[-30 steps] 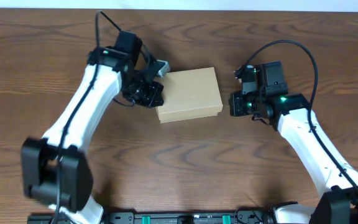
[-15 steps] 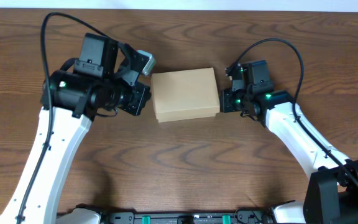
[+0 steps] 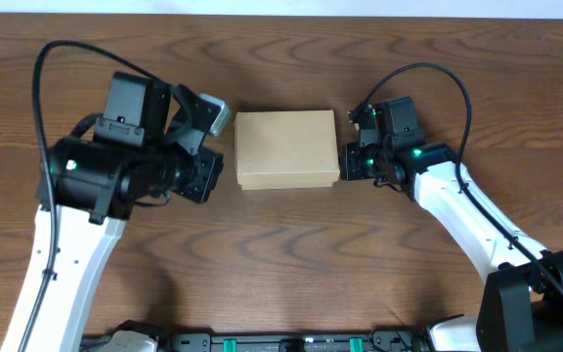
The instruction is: Pack container
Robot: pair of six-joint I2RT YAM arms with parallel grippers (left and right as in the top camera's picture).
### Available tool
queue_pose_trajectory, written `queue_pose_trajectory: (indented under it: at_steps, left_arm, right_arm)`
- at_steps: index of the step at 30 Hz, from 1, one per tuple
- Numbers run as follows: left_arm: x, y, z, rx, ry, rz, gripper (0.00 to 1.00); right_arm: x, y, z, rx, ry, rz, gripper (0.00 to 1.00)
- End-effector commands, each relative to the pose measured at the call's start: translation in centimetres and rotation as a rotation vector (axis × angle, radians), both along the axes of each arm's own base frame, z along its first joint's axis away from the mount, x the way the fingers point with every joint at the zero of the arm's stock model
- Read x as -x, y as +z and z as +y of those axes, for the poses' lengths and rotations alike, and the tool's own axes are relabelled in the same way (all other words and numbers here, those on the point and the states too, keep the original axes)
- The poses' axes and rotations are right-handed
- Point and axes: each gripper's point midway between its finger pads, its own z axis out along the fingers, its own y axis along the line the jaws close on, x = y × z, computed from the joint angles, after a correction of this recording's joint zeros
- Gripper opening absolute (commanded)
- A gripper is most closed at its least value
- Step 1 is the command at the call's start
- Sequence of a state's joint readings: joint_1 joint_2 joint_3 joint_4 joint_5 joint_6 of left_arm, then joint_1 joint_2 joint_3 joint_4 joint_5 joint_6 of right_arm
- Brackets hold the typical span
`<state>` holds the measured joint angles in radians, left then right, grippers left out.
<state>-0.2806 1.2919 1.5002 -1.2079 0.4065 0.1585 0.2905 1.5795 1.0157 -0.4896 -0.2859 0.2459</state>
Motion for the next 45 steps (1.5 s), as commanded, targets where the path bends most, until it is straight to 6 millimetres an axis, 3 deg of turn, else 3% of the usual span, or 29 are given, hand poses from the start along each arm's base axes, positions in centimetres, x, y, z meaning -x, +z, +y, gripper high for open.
queue_pose_trajectory:
  at_steps: [1,4,6,15,18,22,27,30,33,34,36,37,38,39,45]
  left_arm:
    - [1.5,1.0,1.3,-0.035,0.028,-0.035,0.06]
    - [2.9,2.3,1.7,-0.022,0.029,-0.081,0.06]
    - [3.8,3.1,2.0,-0.012,0.029,-0.11,0.06]
    - [8.5,4.1,3.3,-0.017,0.005,-0.146,0.06]
    - [9.2,3.4,3.3,-0.007,-0.001,-0.14,0.06]
    - [10.3,0.9,2.3,0.048,-0.042,-0.078,0.06]
    - [11.6,-3.5,1.0,0.127,-0.071,0.015,0.06]
    - [11.8,-6.0,1.1,0.14,-0.018,0.069,0.06]
    - [11.6,-7.3,1.0,0.149,0.006,0.079,0.06]
    - [11.4,-7.4,0.9,0.153,0.01,0.075,0.06]
    - [10.9,-7.2,0.8,0.166,0.028,0.068,0.06]
    - [10.6,-7.1,0.8,0.176,0.043,0.065,0.13]
    - [10.5,-7.0,0.7,0.185,0.058,0.066,0.6]
    - [10.4,-6.9,0.7,0.189,0.064,0.066,0.95]
    - [10.4,-7.1,0.9,0.178,0.069,0.068,0.95]
  right_arm:
    - [0.3,0.3,0.5,-0.012,0.008,0.006,0.01]
    - [0.5,1.1,-2.0,0.069,-0.105,0.015,0.02]
    - [1.5,2.8,-2.6,0.072,-0.117,0.019,0.01]
    - [8.4,14.6,-3.7,-0.005,-0.09,-0.245,0.01]
    - [11.2,16.7,-4.9,-0.004,-0.102,-0.317,0.02]
    - [15.4,16.0,-7.0,0.031,-0.123,-0.309,0.02]
    - [20.3,12.4,-8.6,0.026,-0.13,-0.266,0.02]
    - [22.4,12.2,-7.0,-0.11,-0.068,-0.296,0.02]
    - [23.7,13.0,-6.3,-0.198,-0.036,-0.349,0.01]
    - [23.9,13.3,-6.4,-0.209,-0.039,-0.368,0.05]
    - [24.0,13.8,-6.4,-0.228,-0.045,-0.397,0.52]
    - [24.0,13.9,-6.4,-0.239,-0.056,-0.395,0.9]
    - [24.0,13.9,-6.4,-0.252,-0.073,-0.383,0.99]
    - [24.0,13.8,-6.5,-0.265,-0.093,-0.364,0.99]
    - [24.1,13.7,-6.5,-0.305,-0.153,-0.318,0.99]
